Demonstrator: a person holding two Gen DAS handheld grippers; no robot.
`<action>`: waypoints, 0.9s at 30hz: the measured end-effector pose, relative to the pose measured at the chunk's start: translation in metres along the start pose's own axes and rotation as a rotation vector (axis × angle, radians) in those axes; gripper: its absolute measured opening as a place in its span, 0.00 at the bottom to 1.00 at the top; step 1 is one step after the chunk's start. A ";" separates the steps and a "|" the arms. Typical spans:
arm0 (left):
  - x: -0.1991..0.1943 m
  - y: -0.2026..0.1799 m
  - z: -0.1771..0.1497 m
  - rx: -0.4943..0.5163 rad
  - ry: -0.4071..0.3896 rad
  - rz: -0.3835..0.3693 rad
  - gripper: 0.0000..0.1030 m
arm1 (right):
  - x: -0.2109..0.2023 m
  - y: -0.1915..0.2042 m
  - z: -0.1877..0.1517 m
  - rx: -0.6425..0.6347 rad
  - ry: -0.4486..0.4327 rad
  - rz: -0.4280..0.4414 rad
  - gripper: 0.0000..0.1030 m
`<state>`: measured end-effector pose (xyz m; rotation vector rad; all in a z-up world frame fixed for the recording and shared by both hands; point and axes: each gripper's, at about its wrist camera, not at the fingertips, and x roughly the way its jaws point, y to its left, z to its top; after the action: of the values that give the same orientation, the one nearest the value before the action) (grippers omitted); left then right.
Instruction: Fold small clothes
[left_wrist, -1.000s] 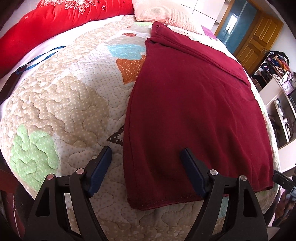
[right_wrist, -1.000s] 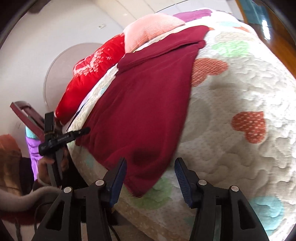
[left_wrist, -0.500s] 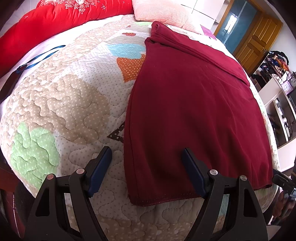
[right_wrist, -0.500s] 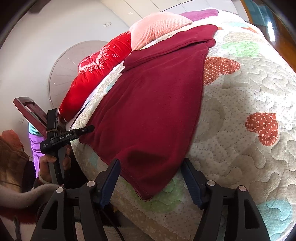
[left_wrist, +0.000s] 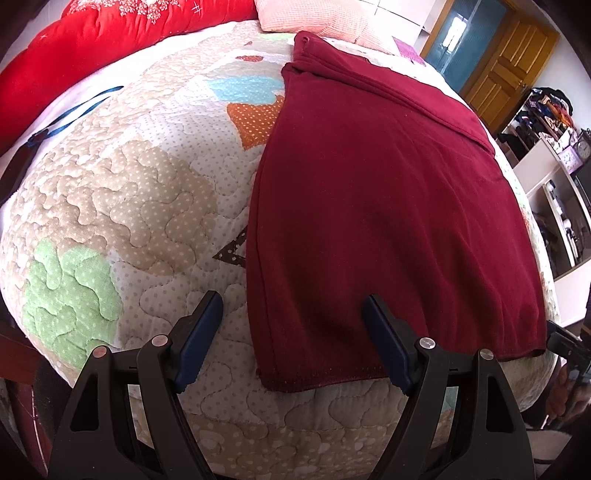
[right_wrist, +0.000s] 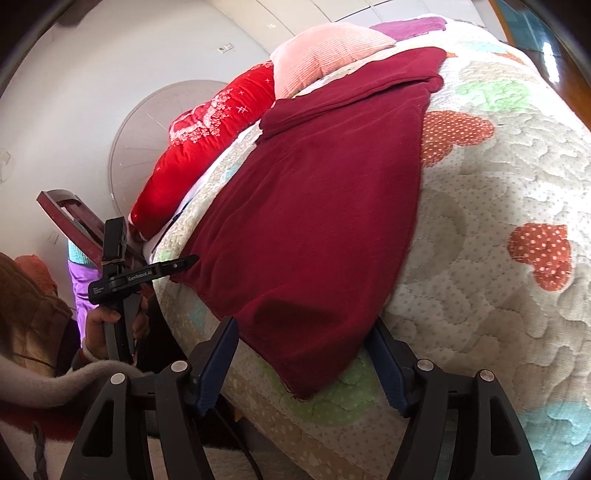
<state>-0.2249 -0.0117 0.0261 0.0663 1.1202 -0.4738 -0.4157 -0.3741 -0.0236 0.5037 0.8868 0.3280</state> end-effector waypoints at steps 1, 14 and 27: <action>0.000 0.000 0.000 -0.004 0.001 -0.002 0.77 | 0.000 -0.001 0.000 -0.004 -0.001 0.006 0.66; -0.012 0.005 0.022 -0.053 0.008 -0.220 0.09 | 0.005 0.010 0.040 -0.068 -0.060 0.165 0.14; -0.015 -0.031 0.187 0.003 -0.198 -0.308 0.08 | -0.011 -0.004 0.208 -0.095 -0.352 0.067 0.13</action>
<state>-0.0834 -0.0876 0.1280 -0.1502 0.9382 -0.7400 -0.2551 -0.4409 0.0910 0.4856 0.5121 0.3282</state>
